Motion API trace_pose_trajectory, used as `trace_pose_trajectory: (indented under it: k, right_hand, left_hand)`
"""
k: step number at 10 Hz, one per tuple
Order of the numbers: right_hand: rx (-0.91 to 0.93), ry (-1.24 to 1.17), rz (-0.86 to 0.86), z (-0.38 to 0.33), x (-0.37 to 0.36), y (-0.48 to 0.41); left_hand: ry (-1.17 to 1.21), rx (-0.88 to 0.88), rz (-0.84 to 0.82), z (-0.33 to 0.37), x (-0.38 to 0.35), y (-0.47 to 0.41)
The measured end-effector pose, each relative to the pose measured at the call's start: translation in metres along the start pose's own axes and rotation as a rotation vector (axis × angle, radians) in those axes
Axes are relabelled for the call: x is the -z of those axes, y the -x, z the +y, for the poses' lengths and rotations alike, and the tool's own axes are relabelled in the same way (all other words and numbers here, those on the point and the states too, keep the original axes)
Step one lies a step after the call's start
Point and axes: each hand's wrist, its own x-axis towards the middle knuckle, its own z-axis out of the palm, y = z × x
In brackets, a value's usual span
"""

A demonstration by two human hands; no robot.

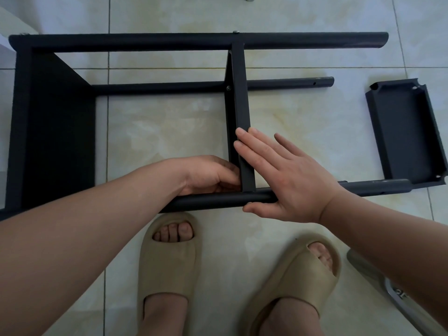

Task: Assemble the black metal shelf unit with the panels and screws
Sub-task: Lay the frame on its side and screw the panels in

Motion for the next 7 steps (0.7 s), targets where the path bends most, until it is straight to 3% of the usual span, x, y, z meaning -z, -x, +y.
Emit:
trace_pose_trajectory:
  k: [7]
  right_hand:
    - [0.001,-0.005,0.005,-0.0001,0.0004,-0.0011]
  left_hand:
    - [0.037,0.052,-0.042,0.0019,0.0024,0.0027]
